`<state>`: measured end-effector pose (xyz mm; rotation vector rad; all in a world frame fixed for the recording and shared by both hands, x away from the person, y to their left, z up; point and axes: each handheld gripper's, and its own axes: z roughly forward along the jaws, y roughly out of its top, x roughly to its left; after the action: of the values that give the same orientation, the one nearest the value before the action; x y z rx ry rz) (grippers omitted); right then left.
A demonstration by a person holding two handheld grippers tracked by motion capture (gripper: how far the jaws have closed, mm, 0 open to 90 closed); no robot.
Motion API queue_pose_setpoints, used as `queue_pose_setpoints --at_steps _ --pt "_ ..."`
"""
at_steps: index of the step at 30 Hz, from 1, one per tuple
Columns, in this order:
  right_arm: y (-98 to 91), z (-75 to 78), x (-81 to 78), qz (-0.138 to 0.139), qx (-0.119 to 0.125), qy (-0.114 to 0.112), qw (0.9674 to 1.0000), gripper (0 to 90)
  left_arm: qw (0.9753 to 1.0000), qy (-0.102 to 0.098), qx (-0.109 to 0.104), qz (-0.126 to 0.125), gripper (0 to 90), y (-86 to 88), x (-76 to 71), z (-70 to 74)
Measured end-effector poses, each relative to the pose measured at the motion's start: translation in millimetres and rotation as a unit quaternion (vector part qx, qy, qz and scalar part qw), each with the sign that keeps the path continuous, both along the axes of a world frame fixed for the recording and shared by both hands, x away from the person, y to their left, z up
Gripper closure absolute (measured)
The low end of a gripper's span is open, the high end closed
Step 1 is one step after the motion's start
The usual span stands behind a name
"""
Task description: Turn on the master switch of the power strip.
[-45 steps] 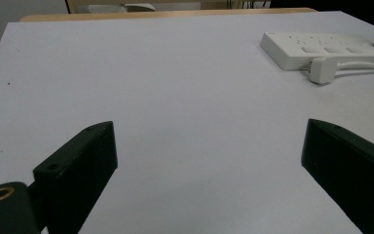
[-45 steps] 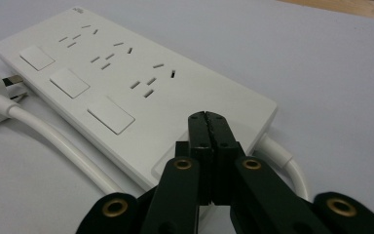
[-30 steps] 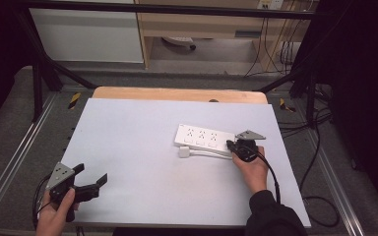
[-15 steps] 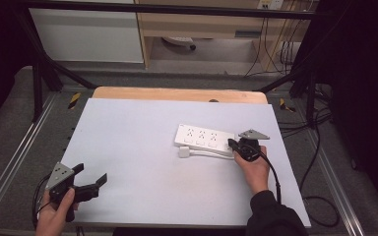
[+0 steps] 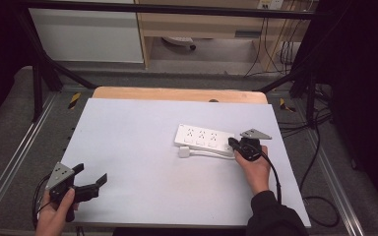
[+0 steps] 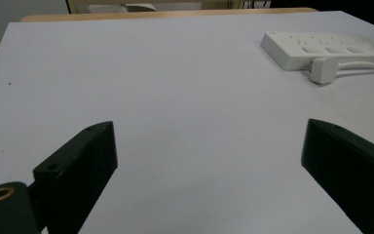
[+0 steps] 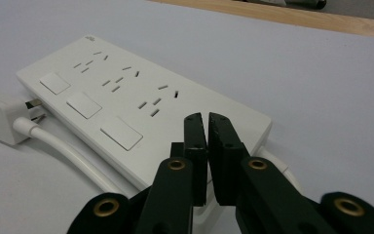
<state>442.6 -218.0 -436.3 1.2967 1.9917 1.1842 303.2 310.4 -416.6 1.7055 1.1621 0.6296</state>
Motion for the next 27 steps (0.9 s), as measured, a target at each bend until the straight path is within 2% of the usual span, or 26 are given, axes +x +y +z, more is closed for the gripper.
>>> queue_pose_setpoints --at_steps 15,27 --pt "-0.1 1.8 0.0 -0.001 0.01 -0.006 0.9999 79.5 1.0 0.001 0.001 0.0 6.1 0.1 0.0 0.0" --pt "0.5 3.4 -0.1 -0.001 0.019 -0.01 0.9998 68.8 1.0 0.002 0.001 0.0 6.1 0.1 0.2 -0.1"
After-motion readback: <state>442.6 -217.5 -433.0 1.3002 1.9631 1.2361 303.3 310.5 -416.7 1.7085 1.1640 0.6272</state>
